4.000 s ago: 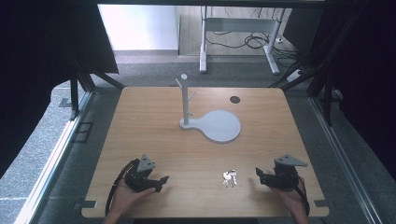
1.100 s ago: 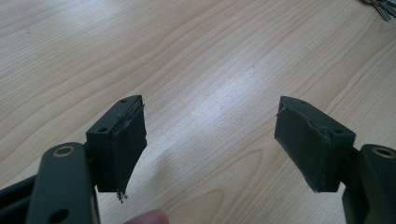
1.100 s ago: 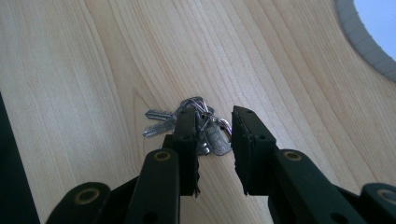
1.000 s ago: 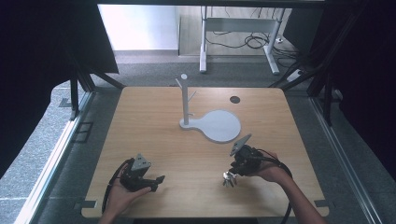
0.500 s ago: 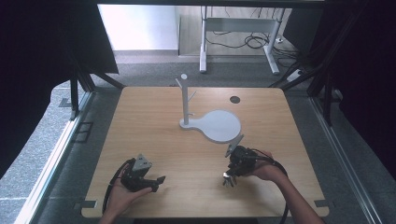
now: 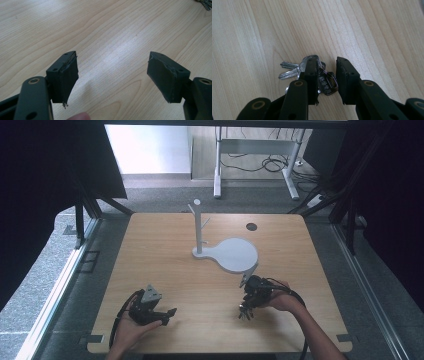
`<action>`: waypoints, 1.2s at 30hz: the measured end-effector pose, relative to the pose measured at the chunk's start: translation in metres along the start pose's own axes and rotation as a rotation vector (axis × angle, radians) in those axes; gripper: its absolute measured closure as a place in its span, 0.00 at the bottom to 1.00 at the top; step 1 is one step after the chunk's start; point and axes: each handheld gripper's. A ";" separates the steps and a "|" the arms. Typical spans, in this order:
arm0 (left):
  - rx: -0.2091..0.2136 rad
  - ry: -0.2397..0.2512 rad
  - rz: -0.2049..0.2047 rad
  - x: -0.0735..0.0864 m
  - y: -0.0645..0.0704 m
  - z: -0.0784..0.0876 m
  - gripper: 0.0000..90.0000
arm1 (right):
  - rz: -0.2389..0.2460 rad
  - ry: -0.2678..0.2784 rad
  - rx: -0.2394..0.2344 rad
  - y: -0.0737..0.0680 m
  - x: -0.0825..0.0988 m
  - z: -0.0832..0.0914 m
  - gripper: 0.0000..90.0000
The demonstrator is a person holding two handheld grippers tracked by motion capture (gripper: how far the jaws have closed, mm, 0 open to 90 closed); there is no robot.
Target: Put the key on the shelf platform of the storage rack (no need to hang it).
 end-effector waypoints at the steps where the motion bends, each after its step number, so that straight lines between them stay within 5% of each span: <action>1: 0.000 0.001 0.000 0.000 0.000 0.000 0.28 | -0.002 -0.002 -0.002 0.000 0.000 -0.001 0.82; 11: -0.003 0.001 -0.004 0.000 -0.001 0.001 0.28 | -0.021 -0.016 -0.039 0.003 0.001 -0.003 0.98; 18: -0.005 0.007 -0.001 0.000 -0.001 0.001 0.28 | -0.020 -0.028 -0.032 0.003 0.002 -0.002 0.99; 29: -0.005 0.005 0.000 0.000 -0.002 0.002 0.28 | -0.127 -0.030 -0.009 0.011 0.008 0.015 0.99; 36: -0.005 0.010 0.003 0.000 -0.002 0.003 0.28 | -0.150 -0.014 -0.009 0.014 0.006 0.026 1.00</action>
Point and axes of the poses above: each handheld gripper's, and its own axes: z roughly backward along the jaws, x roughly out of its underside, y roughly to its right, and after that the axes turned 11 degrees about x, right-handed
